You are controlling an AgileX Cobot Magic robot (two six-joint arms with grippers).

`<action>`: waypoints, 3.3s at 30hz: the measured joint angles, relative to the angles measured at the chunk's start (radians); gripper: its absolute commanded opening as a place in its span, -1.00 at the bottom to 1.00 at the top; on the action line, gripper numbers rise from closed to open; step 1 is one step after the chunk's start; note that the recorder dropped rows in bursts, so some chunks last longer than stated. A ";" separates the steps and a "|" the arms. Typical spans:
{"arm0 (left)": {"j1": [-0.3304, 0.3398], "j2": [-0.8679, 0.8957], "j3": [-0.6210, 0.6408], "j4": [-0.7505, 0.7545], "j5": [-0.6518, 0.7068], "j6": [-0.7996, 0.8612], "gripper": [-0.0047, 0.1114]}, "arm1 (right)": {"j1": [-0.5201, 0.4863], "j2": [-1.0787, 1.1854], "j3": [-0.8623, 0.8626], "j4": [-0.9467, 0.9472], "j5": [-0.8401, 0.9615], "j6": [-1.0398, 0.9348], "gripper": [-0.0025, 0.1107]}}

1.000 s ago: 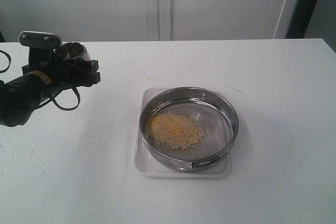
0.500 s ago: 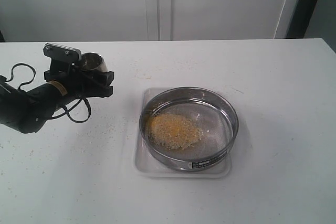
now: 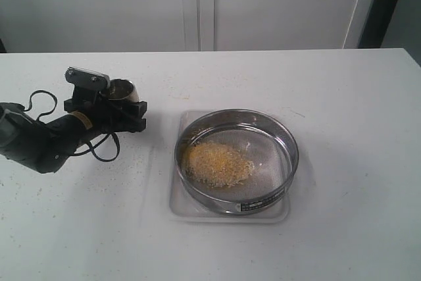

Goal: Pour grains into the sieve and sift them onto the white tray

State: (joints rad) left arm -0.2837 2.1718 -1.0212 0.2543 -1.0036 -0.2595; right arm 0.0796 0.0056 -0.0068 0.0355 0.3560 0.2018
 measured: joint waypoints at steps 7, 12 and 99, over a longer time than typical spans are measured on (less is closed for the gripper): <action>0.000 0.014 0.000 0.000 -0.005 0.000 -0.92 | 0.000 0.000 0.000 0.000 0.000 0.000 -0.96; 0.000 0.020 0.000 0.000 -0.020 0.000 -0.77 | 0.000 0.000 0.000 0.000 0.000 0.000 -0.96; 0.000 -0.195 -0.002 -0.002 0.131 0.002 0.75 | 0.000 0.000 0.000 0.000 0.000 0.016 -0.96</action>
State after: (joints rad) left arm -0.2837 1.9765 -1.0237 0.2521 -0.8730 -0.2579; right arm 0.0796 0.0056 -0.0068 0.0355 0.3560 0.2178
